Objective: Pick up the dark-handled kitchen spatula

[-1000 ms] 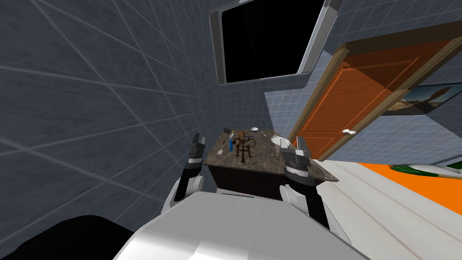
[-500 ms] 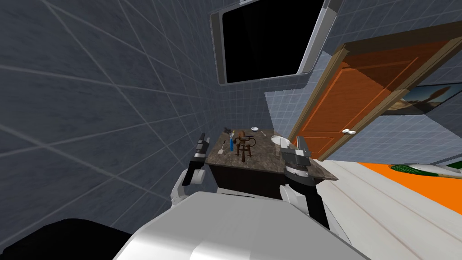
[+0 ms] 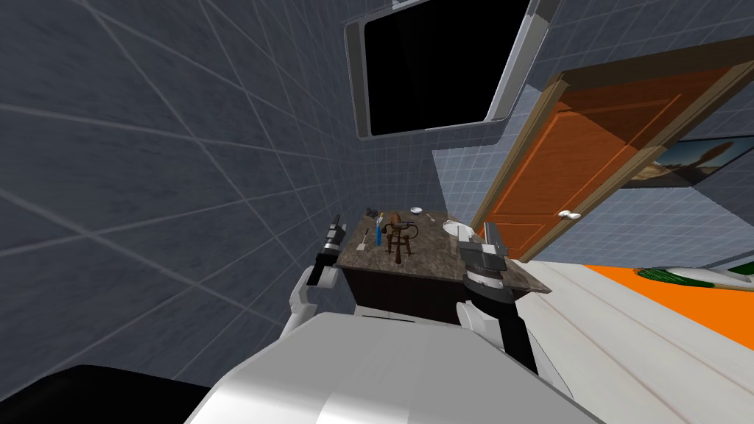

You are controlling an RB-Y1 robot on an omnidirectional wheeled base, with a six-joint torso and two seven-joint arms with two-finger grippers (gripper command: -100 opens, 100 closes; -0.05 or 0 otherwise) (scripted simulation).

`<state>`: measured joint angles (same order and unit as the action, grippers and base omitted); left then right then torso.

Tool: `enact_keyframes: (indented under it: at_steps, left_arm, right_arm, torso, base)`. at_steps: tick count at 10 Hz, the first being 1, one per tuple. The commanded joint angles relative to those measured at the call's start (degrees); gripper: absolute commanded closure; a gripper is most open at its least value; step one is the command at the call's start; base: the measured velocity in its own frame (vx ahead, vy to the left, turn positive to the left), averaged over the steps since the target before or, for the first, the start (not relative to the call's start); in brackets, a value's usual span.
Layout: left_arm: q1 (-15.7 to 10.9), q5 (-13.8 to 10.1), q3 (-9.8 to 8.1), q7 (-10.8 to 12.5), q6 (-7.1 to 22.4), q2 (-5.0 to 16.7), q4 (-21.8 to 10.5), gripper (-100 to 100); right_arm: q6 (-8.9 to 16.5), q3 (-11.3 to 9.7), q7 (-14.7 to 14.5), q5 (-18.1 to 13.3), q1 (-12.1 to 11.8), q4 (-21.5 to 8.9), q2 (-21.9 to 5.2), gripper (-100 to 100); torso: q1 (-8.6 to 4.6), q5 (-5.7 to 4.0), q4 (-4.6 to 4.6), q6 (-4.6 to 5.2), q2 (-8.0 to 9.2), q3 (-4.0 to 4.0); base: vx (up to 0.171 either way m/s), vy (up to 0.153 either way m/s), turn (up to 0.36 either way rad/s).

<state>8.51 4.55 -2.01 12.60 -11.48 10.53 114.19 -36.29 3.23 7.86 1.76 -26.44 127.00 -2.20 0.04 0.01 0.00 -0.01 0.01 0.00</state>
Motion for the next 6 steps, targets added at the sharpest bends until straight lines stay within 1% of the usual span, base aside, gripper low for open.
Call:
enact_keyframes:
  at_steps: [1, 2, 3, 4, 5, 6]
  left_arm:
    - [-2.86, 0.07, -0.79, 2.86, 2.86, 1.26, -2.86, -100]
    - [-4.32, 0.07, -0.79, 3.11, 3.27, 1.26, -4.03, -100]
    - [-6.19, 0.22, -1.36, 5.41, 5.83, 2.05, -5.78, -100]
    - [-7.59, 0.22, -1.36, 5.79, 5.94, 2.05, -7.63, -100]
    - [-9.3, 0.36, -1.97, 8.18, 8.23, 2.72, -9.2, -100]
    - [-10.9, 0.36, -1.97, 8.56, 8.7, 2.72, -10.65, -100]
  right_arm:
    - [0.0, 0.0, 0.0, 0.0, 0.0, 0.0, 0.0, 0]
    - [0.0, 0.0, 0.0, 0.0, 0.0, 0.0, 0.0, 0]
    - [0.0, 0.0, 0.0, 0.0, 0.0, 0.0, 0.0, 0]
    - [0.0, 0.0, 0.0, 0.0, 0.0, 0.0, 0.0, 0]
    - [0.0, 0.0, 0.0, 0.0, 0.0, 0.0, 0.0, 0]
    - [0.0, 0.0, 0.0, 0.0, 0.0, 0.0, 0.0, 0]
  torso:
    - [0.0, 0.0, 0.0, 0.0, 0.0, 0.0]
    - [0.02, 0.0, 0.0, 0.0, 0.0, 0.0]
    - [0.01, 0.0, 0.0, 0.0, 0.0, 0.0]
    - [0.02, 0.0, 0.0, 0.0, -0.01, -0.01]
    - [0.01, 0.0, 0.0, 0.0, -0.01, -0.01]
    - [0.0, 0.0, 0.0, 0.0, -0.01, -0.01]
  base:
    - [-0.012, 0.015, 0.003]
    - [-0.009, 0.012, -0.001]
    - [-0.007, 0.012, 0.0]
    - [-0.006, 0.011, 0.0]
    - [-0.009, 0.012, -0.001]
    - [-0.007, 0.011, -0.003]
